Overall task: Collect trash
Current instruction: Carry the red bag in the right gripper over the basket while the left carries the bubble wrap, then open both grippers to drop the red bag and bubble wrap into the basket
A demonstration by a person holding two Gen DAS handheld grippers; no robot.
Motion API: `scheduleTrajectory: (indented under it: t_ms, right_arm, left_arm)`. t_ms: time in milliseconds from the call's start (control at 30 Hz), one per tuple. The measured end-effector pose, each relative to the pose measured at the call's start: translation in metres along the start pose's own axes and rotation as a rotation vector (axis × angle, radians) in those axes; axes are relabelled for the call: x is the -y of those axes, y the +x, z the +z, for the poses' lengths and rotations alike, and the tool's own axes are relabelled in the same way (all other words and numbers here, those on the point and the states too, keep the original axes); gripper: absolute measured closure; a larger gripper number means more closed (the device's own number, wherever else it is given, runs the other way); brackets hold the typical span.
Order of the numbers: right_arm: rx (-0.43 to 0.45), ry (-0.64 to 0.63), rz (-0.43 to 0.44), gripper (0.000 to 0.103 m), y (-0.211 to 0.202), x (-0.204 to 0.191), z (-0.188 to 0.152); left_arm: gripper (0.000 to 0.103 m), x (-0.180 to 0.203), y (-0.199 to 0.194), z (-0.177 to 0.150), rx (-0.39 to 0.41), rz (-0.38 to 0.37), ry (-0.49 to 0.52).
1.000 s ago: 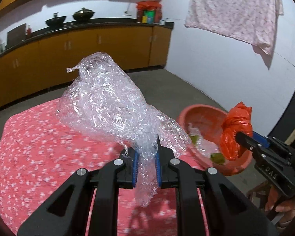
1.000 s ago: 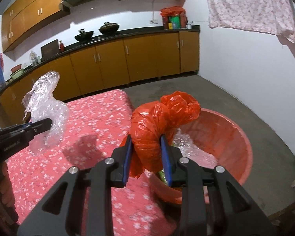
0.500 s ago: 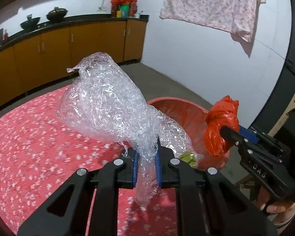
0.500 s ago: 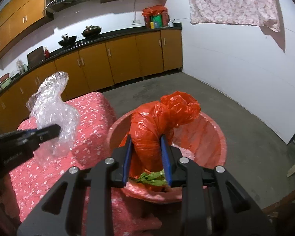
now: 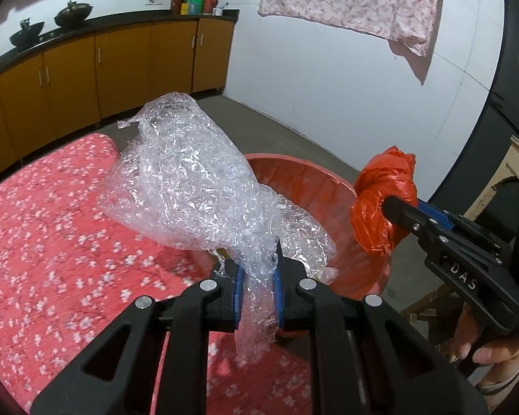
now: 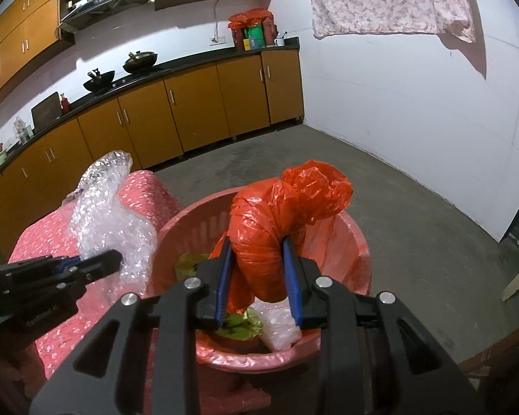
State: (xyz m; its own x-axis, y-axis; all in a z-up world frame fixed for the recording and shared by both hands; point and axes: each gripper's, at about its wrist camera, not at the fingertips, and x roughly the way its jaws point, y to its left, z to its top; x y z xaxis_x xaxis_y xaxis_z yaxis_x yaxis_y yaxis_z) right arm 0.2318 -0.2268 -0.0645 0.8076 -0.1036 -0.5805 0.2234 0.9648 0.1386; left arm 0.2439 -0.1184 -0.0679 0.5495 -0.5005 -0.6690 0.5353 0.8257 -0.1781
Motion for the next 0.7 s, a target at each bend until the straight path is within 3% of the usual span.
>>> scheduleTrajectory:
  t_ms: [633, 700]
  right_arm:
    - [0.007, 0.038, 0.008, 0.072, 0.017, 0.019, 0.004]
    - [0.015, 0.040, 0.014, 0.071, 0.018, 0.019, 0.004]
  left_arm:
    - [0.089, 0.014, 0.036, 0.017, -0.026, -0.061, 0.021]
    - [0.085, 0.011, 0.038, 0.015, -0.036, -0.065, 0.010]
